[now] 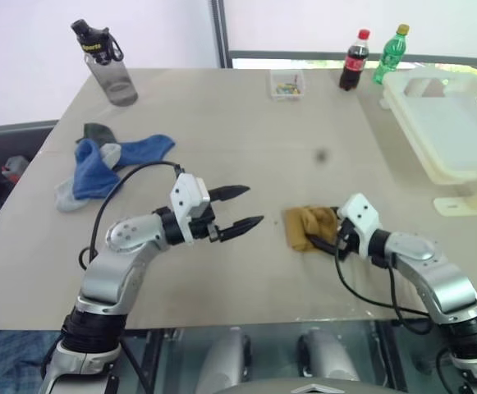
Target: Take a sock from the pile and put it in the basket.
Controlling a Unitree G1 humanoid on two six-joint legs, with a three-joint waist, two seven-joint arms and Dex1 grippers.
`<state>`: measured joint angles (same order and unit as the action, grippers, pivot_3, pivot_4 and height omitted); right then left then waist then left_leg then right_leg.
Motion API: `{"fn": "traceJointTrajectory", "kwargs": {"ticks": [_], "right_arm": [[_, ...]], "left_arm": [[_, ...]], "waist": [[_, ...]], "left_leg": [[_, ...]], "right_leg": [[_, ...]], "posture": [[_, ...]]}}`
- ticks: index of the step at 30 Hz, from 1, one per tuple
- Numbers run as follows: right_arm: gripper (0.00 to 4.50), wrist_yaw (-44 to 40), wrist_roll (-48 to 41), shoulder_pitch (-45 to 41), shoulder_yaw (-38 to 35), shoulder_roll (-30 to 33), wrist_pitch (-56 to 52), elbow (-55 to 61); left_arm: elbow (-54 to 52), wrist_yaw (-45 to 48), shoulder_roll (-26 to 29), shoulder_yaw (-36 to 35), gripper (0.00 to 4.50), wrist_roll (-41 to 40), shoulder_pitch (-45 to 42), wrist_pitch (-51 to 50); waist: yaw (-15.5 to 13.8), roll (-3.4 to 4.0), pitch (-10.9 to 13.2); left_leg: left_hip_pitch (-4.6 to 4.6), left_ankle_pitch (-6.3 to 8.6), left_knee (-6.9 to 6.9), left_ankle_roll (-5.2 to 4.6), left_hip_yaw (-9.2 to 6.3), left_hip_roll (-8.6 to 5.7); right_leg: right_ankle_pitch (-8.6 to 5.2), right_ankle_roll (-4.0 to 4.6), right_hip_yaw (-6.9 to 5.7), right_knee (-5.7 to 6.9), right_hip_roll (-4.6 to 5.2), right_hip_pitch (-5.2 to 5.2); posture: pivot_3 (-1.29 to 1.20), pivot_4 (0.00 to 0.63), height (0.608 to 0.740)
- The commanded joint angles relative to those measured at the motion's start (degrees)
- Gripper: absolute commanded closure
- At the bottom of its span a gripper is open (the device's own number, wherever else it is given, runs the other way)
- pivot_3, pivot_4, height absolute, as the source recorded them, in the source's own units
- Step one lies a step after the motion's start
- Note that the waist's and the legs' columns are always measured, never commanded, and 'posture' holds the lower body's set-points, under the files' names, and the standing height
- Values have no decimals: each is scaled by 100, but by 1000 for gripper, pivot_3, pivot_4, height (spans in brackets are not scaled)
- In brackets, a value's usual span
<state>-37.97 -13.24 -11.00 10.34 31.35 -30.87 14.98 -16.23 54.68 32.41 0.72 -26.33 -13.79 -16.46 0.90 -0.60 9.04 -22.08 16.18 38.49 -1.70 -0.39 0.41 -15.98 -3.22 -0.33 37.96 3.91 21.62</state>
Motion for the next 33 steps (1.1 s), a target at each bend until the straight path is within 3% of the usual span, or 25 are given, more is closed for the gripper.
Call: {"fn": "traceJointTrajectory", "kwargs": {"ticks": [1,3,11,19,33], "right_arm": [[332,-193,87,204,295,10,-80,-199],[845,-266,35,196,269,-18,-44,-217],[4470,-353,56,162,270,-41,-63,-244],[4470,-288,195,137,241,99,-153,-168],[4470,-420,-500,132,-395,235,-653,431]], "left_arm": [[-239,39,82,-66,976,-91,38,2],[-251,3,69,-43,976,-59,42,-20],[-329,3,73,-44,976,-94,77,-139],[-367,-8,83,-104,976,-120,85,-141],[-419,-61,26,-70,976,-158,108,-97]], "waist": [[0,0,0],[-10,0,0],[-13,-1,-1],[-14,-1,-1],[-71,-2,5]], "left_leg": [[0,0,-1,0,0,0],[0,0,-3,0,0,0],[4,0,-2,0,2,-1],[3,0,-3,0,2,0],[-17,1,-3,-1,-6,-8]], "right_leg": [[0,0,0,-1,0,0],[0,0,0,-2,0,0],[0,0,1,1,0,-1],[0,0,1,0,0,-1],[0,0,-9,-14,10,3]], "posture": [[0,150,740],[0,150,740],[0,150,740],[0,150,740],[0,150,740]]}}
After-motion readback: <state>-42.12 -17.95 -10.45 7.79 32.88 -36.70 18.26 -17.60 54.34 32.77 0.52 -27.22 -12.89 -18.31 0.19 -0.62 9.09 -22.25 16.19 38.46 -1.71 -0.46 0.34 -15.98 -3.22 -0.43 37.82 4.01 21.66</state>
